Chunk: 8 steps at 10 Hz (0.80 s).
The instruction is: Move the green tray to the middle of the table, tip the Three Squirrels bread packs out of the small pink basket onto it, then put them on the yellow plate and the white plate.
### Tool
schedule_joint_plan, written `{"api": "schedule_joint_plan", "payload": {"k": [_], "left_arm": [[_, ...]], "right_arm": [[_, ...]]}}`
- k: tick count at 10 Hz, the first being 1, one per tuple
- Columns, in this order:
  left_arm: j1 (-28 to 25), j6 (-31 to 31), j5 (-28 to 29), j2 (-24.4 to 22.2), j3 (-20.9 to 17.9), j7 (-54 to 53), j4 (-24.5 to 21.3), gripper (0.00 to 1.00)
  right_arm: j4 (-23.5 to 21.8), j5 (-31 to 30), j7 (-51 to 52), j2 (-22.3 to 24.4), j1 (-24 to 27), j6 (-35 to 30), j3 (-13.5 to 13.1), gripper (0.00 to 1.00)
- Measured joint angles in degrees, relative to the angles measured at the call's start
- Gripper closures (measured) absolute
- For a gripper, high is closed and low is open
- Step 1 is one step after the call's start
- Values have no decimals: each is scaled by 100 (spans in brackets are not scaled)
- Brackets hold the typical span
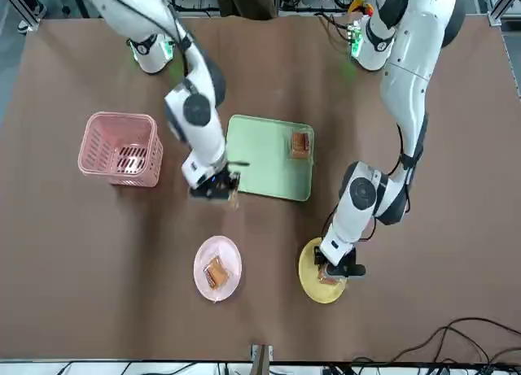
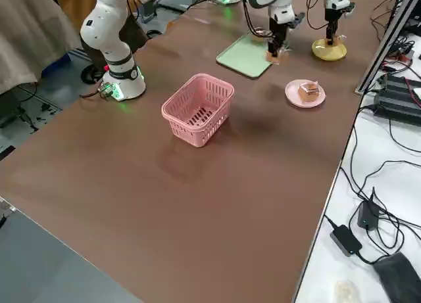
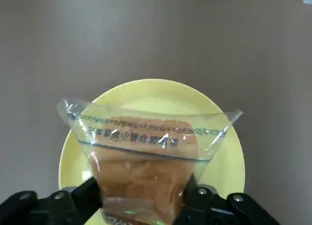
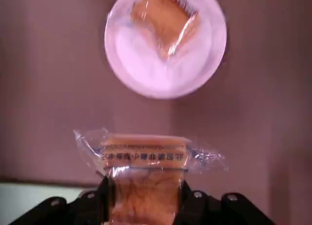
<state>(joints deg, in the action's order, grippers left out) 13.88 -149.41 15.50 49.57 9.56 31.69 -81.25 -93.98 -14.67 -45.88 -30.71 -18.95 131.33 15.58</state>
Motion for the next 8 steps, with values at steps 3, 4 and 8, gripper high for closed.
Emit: {"api": "schedule_joint_plan", "payload": {"k": [3,4,8], "left_arm": [[11,-2,0,13,0,56,10,14],[12,-2,0,20,0,64,10,7],[13,134,6,23,6,68,-23,0]], "right_arm": [[1808,-1,575,-995,61,-758,-197,54],[2243,-1,715,-1308,68,-796,-214,54],[3637,-1,1370,-2409,189,-762,-222,54]]}}
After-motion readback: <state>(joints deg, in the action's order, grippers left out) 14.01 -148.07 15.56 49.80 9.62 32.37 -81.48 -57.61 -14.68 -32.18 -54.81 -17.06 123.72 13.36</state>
